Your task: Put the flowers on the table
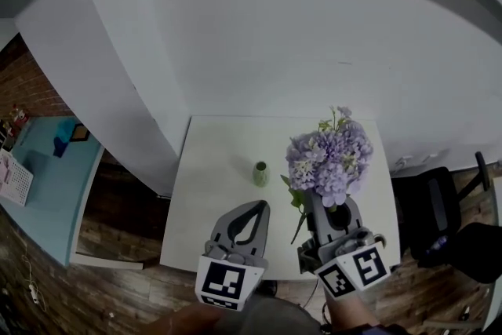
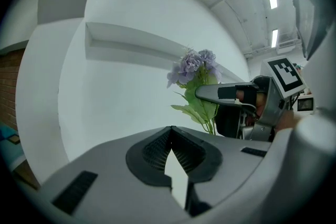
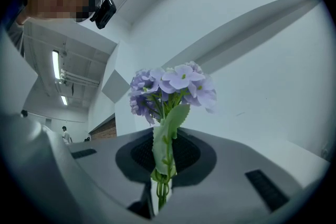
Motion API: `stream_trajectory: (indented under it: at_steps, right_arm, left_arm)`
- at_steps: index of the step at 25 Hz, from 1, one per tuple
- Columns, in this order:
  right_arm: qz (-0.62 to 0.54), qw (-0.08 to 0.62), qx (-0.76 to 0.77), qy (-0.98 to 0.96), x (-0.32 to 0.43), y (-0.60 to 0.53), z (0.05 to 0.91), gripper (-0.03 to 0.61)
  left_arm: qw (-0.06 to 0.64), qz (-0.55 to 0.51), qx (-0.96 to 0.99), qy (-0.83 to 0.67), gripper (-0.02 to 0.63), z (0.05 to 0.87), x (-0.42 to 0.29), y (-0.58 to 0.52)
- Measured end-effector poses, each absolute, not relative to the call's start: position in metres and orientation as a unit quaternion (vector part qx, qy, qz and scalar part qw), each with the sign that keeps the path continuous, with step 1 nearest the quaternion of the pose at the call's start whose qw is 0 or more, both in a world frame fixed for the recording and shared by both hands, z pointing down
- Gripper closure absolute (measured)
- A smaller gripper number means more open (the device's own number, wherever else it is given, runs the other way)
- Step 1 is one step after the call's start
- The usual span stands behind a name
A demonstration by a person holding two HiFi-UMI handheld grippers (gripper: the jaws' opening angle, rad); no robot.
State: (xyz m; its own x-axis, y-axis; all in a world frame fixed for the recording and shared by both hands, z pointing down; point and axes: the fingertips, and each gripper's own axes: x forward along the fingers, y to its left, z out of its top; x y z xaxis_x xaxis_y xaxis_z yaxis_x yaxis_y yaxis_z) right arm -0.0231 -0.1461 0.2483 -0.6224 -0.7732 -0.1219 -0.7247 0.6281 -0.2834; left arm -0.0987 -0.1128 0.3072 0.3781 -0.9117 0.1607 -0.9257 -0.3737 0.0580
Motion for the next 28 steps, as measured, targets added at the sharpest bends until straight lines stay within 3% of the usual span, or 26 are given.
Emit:
stream_trajectory:
  at_steps: [9, 28]
  right_arm:
    - [-0.098, 0.091, -0.410, 0.902, -0.053, -0.186, 0.252, 0.543]
    - [-0.072, 0.100, -0.447, 0.886, -0.015, -0.151, 0.251, 0.543]
  left_arm:
    - [0.078, 0.043, 0.827, -0.555, 0.606, 0.312, -0.116, -0.150]
    - [0.119, 0.062, 0.833, -0.536, 0.606, 0.350, -0.079, -0.095]
